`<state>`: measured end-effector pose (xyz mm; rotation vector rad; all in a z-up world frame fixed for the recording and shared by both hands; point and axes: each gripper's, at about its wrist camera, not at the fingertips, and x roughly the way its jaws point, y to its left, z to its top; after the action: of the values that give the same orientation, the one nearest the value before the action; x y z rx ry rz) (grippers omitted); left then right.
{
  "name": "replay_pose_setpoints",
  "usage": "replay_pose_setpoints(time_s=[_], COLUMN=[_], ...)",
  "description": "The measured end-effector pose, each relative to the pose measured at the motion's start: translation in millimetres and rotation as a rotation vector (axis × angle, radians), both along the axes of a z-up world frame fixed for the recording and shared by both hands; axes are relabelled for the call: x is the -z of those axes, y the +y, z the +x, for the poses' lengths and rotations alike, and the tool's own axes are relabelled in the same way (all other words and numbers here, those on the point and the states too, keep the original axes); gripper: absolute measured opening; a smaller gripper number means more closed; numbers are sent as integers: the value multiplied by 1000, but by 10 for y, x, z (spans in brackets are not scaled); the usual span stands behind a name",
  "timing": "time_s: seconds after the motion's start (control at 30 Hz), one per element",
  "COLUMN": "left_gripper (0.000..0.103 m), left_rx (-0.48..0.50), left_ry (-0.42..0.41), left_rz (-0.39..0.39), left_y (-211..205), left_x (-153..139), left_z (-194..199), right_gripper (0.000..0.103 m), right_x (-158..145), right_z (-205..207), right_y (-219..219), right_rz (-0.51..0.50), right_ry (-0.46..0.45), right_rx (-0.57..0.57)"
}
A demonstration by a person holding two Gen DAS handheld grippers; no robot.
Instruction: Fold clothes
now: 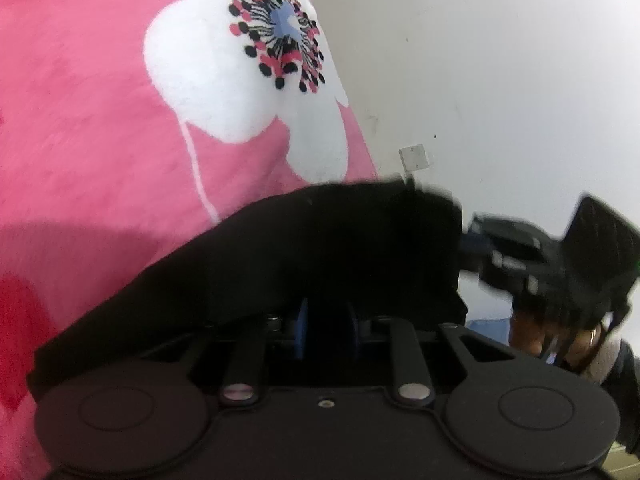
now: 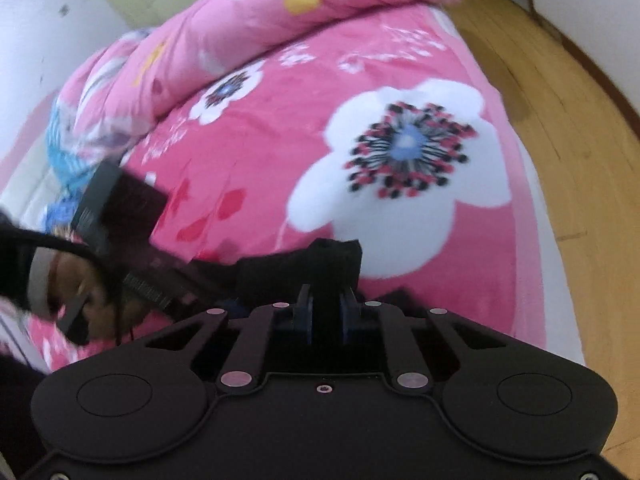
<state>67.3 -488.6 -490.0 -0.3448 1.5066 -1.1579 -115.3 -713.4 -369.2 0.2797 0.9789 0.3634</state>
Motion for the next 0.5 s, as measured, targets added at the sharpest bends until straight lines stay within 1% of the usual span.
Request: replay_pose_setpoints(time_s=[0.07,0.13,0.27,0.37,0.43,0.5], left_gripper=[22,22,23,26,26,25], left_rx=[-6,-7,-11,-18,-26,-24], left_ry=[9,12,29,39,41,36], left_rz=[-2,-5,-8,-8,-7,-6], left_y=[10,18,43,62,77,65], left_x=[4,15,3,-21,-20,-12], left_z=[2,4,18,30,37,36], right_gripper=[12,12,12,12,13,15], right_x=[-28,-18,21,59,66,23], right_z=[-63,-88,-166,-219,-229,-253], right_y=[149,241,577,709,724,810], right_rz=[-53,-81,-215,-305,-314,-364], right_ry=[1,3,8,-1,-1,-18], right_rx=[-46,-80,-219,-280,-281,-324])
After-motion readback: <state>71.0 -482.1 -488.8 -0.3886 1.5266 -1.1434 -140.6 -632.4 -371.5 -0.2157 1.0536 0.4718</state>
